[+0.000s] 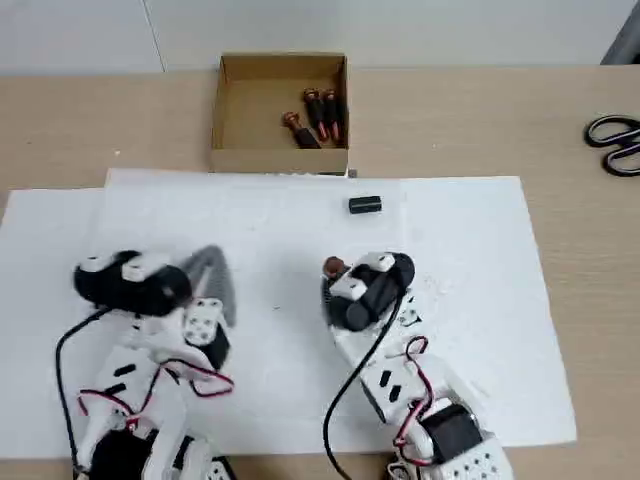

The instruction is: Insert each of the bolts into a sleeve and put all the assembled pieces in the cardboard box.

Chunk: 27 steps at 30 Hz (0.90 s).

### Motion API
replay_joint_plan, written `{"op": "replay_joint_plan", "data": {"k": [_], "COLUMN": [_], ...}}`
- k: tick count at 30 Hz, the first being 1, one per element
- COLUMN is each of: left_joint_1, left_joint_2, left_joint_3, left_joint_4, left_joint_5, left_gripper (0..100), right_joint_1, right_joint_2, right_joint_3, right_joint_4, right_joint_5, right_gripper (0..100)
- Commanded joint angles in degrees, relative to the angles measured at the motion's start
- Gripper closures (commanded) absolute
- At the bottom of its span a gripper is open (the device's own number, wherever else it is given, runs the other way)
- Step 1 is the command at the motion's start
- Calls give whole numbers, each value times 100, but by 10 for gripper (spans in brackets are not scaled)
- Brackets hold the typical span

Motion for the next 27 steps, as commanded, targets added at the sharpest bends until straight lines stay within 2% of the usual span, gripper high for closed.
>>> {"op": "replay_joint_plan", "data": {"k": [1, 4, 7, 11, 16, 23, 27], "left_joint_1": [-809, -1213, -1275, -1284, -1292, -1292, -1275], "left_joint_2": [-70, -70, -70, -70, -70, -70, -70], "left_joint_3": [312, 664, 1077, 1262, 1262, 1262, 1270], "left_joint_4": [9, 9, 9, 9, 9, 9, 9], "left_joint_5": [-211, -281, -299, -308, -308, -290, -273], "left_gripper": [994, 994, 994, 994, 994, 994, 994], "right_joint_1": [453, 848, 1235, 1420, 1411, 1411, 1402], "right_joint_2": [-75, -22, -4, 382, 2105, 4848, 6325], "right_joint_3": [18, -211, -615, -1160, -2479, -4448, -5371], "right_joint_4": [-207, -207, -163, -154, -154, -215, -629], "right_joint_5": [9, -149, -536, -571, -853, -835, -826], "right_gripper": [995, 996, 996, 996, 996, 996, 996]}}
